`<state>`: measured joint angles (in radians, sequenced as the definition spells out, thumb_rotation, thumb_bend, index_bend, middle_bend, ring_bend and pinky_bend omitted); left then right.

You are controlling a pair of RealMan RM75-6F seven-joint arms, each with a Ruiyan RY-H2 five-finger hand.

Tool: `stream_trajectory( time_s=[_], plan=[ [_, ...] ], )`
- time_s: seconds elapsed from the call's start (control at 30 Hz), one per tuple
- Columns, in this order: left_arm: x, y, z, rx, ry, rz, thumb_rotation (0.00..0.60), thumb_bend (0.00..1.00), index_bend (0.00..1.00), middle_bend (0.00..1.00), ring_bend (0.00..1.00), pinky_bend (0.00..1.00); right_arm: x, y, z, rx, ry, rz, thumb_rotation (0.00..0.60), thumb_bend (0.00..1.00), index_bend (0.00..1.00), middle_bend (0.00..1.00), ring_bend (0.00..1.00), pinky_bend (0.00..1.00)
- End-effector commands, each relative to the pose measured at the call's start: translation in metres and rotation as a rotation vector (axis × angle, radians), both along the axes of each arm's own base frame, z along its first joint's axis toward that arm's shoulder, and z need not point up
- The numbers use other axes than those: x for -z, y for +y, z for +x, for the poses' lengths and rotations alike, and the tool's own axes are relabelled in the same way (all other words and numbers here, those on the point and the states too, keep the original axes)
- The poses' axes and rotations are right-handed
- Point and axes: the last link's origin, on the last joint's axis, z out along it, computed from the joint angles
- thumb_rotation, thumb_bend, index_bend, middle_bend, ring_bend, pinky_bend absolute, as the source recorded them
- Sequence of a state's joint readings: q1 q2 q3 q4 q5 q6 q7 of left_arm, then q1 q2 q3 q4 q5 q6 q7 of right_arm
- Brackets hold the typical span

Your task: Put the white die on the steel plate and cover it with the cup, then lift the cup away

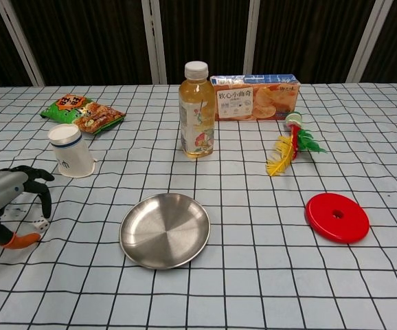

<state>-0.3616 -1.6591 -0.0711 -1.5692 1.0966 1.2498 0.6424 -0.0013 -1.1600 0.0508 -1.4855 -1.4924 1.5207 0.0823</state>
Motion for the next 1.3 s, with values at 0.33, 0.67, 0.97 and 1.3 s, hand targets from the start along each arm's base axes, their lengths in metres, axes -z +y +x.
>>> stream_trajectory(
  time_s=[0.33, 0.67, 0.97, 1.3],
  plan=[
    [-0.0045, 0.0036, -0.0046, -0.015, 0.034, 0.006, 0.600, 0.41, 0.43, 0.07, 0.00, 0.05, 0.0013, -0.0004, -0.0001, 0.001, -0.002, 0.004, 0.600, 0.06, 0.17, 0.14, 0.13, 0.00],
    [-0.0003, 0.0036, -0.0023, -0.004, 0.028, -0.009, 0.600, 0.41, 0.47, 0.08, 0.00, 0.05, 0.0022, -0.0004, -0.0019, 0.009, 0.000, 0.008, 0.600, 0.06, 0.17, 0.14, 0.13, 0.00],
    [-0.0025, 0.0032, -0.0025, 0.006, 0.023, 0.002, 0.600, 0.41, 0.49, 0.09, 0.00, 0.05, 0.0011, 0.0006, -0.0016, 0.008, -0.001, 0.004, 0.600, 0.06, 0.17, 0.14, 0.13, 0.00],
    [-0.0012, 0.0029, -0.0046, -0.001, 0.027, -0.007, 0.600, 0.41, 0.49, 0.09, 0.00, 0.05, 0.0007, 0.0003, -0.0030, 0.014, -0.004, 0.004, 0.600, 0.06, 0.17, 0.14, 0.13, 0.00]
  ],
)
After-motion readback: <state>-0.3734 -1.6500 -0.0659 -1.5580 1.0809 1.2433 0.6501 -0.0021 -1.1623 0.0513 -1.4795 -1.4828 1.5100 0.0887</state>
